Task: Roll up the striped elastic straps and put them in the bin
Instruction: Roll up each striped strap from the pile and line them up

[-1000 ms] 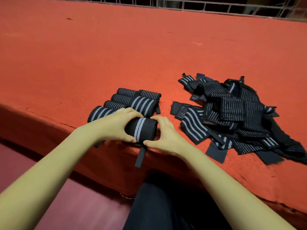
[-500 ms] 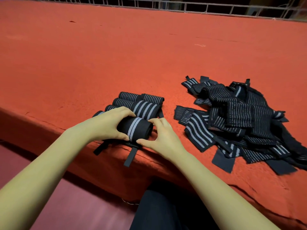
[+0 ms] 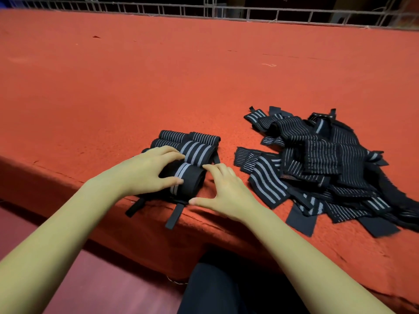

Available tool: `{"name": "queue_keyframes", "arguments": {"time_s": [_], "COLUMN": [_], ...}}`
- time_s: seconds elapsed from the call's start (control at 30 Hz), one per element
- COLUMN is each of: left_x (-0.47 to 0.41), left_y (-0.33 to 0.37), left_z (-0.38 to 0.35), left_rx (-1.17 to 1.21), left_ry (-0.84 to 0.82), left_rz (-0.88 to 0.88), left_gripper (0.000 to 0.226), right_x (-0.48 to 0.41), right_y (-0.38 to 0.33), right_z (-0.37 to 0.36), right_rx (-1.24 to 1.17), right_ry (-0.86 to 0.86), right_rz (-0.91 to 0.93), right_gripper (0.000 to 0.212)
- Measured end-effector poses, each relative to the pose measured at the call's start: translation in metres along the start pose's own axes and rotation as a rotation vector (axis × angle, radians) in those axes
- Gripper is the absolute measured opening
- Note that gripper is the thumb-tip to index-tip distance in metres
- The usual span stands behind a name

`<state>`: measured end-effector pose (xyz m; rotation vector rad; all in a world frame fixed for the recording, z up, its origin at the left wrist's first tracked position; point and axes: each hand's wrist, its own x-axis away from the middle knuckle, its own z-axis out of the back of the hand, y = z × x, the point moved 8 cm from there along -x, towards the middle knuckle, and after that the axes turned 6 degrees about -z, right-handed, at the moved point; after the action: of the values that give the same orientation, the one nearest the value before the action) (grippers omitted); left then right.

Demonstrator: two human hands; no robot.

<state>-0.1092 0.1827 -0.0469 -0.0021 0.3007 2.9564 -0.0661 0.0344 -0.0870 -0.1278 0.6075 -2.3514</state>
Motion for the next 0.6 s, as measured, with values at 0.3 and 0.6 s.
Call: {"name": "queue_keyframes", "arguments": {"time_s": [0.3,0.6], "left_x": [-0.082,-0.179], "left_y": [0.112,0.244], "left_z": [-0.009,-0.034], "left_rx": [-0.284,-0.337], "left_ry": [0.035,0.172], "left_rz": [-0.235,-0.411], "left_gripper": [0.048,0.045], "right_x": [0.026,0.070], "right_y": [0.080,0.203], "right_z": [0.096,0.164], "right_rx": [0.315,0.481], "right_ry": [0.176,0.167], "right_rz": [-0.101,-0.389], "right_gripper": [0.045,0.050]}}
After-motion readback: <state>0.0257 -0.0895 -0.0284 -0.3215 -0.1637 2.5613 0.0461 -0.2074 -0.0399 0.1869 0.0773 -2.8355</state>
